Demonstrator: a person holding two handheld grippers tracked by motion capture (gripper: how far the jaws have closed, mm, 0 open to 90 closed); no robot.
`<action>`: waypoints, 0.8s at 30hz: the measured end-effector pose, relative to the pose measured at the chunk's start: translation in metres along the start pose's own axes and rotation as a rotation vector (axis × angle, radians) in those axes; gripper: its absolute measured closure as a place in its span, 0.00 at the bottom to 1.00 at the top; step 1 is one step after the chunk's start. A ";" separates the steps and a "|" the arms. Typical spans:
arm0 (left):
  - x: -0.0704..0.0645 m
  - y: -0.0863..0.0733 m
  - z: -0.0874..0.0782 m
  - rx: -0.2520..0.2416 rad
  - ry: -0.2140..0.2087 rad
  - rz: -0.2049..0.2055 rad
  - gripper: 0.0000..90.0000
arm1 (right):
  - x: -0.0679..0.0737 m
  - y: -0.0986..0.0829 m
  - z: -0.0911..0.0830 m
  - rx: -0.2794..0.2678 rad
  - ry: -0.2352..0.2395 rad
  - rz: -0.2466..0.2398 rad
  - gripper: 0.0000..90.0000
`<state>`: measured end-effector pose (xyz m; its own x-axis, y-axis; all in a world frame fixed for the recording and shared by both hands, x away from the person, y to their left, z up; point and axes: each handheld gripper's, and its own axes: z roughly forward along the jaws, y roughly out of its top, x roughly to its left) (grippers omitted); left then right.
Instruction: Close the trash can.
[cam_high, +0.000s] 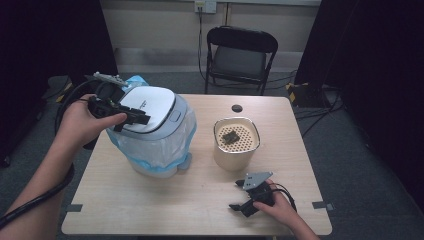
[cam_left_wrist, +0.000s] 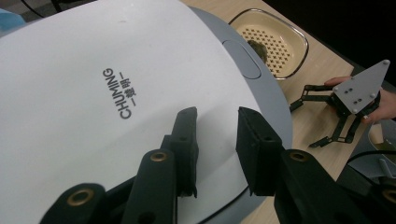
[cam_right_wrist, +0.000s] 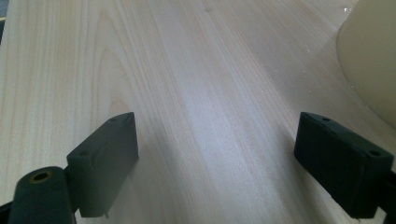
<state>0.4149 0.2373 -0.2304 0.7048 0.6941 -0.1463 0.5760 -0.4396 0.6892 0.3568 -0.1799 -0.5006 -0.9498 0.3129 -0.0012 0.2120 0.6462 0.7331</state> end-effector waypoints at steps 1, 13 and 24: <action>-0.001 0.003 0.006 -0.012 -0.002 -0.001 0.76 | 0.000 0.000 0.000 0.000 0.000 0.000 0.14; -0.004 0.019 0.021 -0.006 0.111 0.032 0.82 | 0.000 0.000 0.000 0.001 -0.001 0.003 0.14; -0.007 0.024 0.031 0.004 0.135 0.068 0.85 | 0.001 0.000 0.000 0.001 -0.003 0.006 0.14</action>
<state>0.4364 0.2041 -0.2349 0.6805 0.7327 -0.0023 0.5306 -0.4906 0.6912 0.3558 -0.1800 -0.5006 -0.9480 0.3184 0.0012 0.2176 0.6454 0.7322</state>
